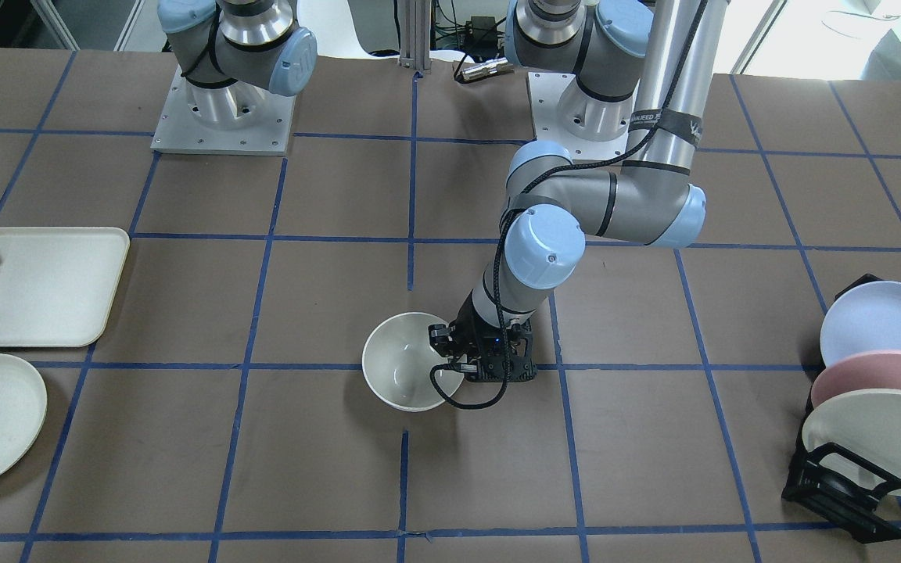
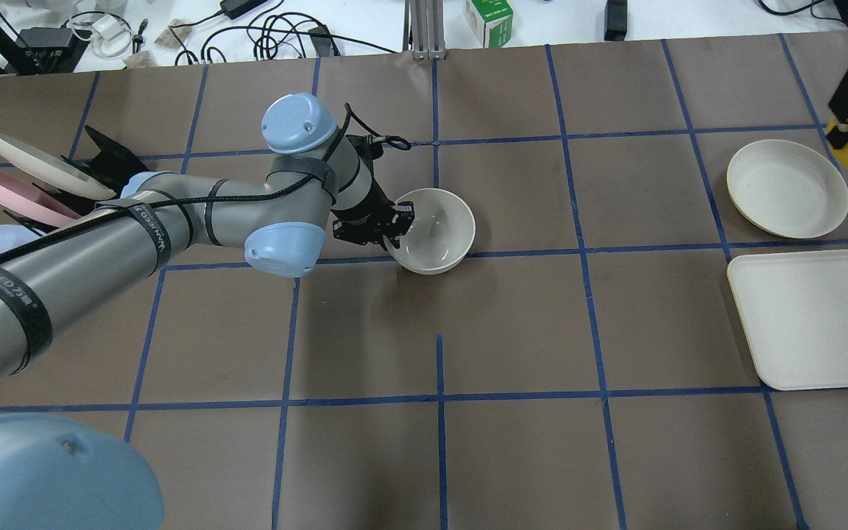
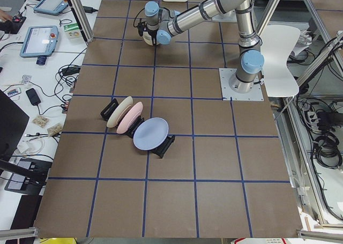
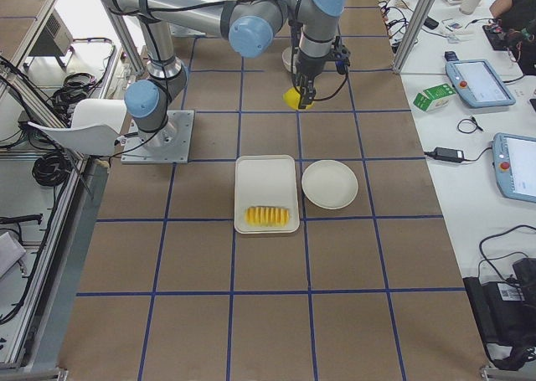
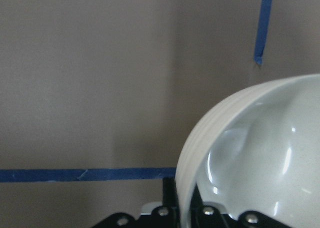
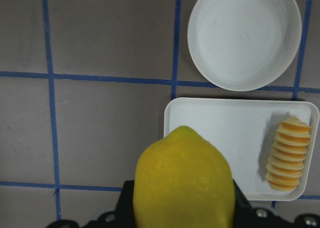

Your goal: Place bowl and put lemon in it

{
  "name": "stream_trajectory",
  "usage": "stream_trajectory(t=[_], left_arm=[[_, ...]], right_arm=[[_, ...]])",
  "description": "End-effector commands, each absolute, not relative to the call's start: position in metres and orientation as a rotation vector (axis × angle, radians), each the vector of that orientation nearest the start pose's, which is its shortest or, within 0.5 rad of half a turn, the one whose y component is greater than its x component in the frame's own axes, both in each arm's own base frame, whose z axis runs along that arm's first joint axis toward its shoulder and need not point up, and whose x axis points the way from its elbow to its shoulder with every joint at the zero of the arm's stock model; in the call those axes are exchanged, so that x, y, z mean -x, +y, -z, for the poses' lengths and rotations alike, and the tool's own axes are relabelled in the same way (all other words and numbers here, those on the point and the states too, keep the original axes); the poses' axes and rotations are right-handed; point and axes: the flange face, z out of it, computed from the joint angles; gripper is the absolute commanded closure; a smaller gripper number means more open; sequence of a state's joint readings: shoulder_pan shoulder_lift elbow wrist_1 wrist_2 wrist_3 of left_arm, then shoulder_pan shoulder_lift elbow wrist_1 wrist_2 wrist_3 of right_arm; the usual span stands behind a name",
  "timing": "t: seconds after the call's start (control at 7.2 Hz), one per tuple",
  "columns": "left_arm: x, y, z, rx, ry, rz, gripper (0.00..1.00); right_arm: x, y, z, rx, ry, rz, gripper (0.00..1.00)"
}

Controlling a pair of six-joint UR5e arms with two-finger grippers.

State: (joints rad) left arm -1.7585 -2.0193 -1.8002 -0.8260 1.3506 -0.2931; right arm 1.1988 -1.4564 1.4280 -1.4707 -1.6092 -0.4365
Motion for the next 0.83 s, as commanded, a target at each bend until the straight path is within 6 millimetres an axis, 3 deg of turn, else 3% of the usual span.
stream_trajectory(t=[0.0,0.14,0.42,0.56,0.69], left_arm=[[0.251,-0.568,-0.245,0.158,3.375,0.127,0.00],[0.226,-0.573,-0.266,0.149,3.365,0.117,0.00],[0.149,-0.570,-0.325,-0.084,3.245,0.056,0.00],[0.119,-0.563,-0.362,-0.095,3.229,-0.031,0.00],[0.110,-0.548,-0.413,-0.081,3.182,-0.085,0.00]], right_arm=[[-0.050,-0.549,-0.491,0.109,3.165,-0.097,0.81],[-0.102,-0.550,-0.486,0.082,3.171,-0.082,0.81],[-0.197,-0.540,-0.480,-0.059,3.127,-0.018,0.81],[-0.243,-0.537,-0.470,-0.119,3.114,0.024,0.81],[-0.280,-0.538,-0.451,-0.095,3.115,0.046,0.81]])
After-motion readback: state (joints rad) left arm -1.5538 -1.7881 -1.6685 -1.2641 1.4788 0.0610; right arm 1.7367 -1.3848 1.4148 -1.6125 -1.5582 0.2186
